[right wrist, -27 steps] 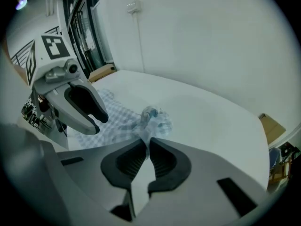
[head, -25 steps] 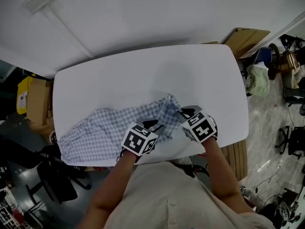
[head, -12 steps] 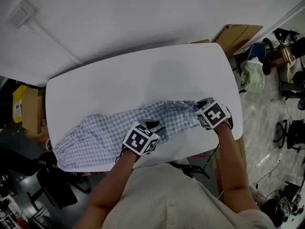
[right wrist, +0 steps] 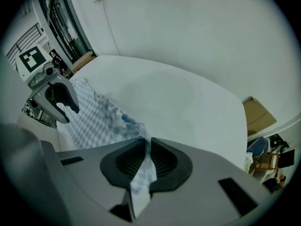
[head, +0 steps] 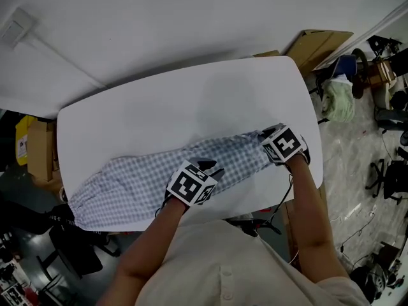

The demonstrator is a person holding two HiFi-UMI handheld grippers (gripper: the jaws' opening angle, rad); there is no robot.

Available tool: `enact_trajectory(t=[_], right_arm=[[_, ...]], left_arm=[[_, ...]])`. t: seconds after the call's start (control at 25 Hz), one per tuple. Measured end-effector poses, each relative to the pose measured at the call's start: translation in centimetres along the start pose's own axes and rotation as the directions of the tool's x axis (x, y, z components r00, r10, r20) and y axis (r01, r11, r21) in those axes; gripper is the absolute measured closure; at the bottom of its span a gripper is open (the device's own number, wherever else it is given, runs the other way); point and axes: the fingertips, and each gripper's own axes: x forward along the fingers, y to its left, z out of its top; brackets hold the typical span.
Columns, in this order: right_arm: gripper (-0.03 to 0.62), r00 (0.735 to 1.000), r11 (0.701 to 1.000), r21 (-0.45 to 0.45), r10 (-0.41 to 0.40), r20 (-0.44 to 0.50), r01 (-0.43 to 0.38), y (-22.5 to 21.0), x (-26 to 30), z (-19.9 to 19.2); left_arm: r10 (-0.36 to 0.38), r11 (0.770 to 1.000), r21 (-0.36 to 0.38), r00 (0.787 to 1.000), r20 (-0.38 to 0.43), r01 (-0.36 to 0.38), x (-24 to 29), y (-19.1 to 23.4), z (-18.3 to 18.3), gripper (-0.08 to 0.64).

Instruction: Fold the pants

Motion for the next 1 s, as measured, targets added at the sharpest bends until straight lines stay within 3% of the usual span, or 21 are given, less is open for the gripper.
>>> enact_trajectory(t=[0.2,0.28,0.36,0.48,0.64,0.92,1.0], right_arm=[[0.486,0.986,0.995,0.015,-0.096,0.138,0.095,-2.8,-1.2,1.2],[0.502,0.968,0.996,-0.034,-0.072,0.241,0.083,-2.6,-2.7,2.5],[0.537,0.953,0.989,-0.143,0.000,0.302,0.045,-0.7,-3.5,3.3],[0.537,0.966,0.960,-0.281,0.076,0.246,-0.004,2.0,-1.9,2.2],[0.426,0.984,0.927,-0.374,0.086,0.154,-0.022,3.6,1.1,0.6],[0.453,0.997,0.898,-0.439,0.017,0.075,0.018,3.4,3.8,0.4],[0.492,0.998,0.893,-0.449,-0.008,0.067,0.037,2.9,4.0,0.4]], left_arm=[[-0.007,1.000,-0.007,1.000,0.005,0.007,0.7,0.1,0.4,0.430],[-0.010,1.000,-0.008,1.000,0.005,0.011,1.0,0.0,0.6,0.430],[-0.015,1.000,-0.008,1.000,0.006,0.015,1.2,-0.2,0.8,0.430],[-0.021,1.000,-0.008,1.000,0.004,0.021,1.4,-0.4,0.8,0.430],[-0.018,1.000,-0.013,1.000,0.000,0.018,1.5,-0.6,0.7,0.430],[0.000,0.999,-0.032,1.000,0.006,0.001,1.5,0.0,0.7,0.430],[-0.002,0.999,-0.033,1.000,0.010,0.002,1.7,-0.2,1.1,0.430]])
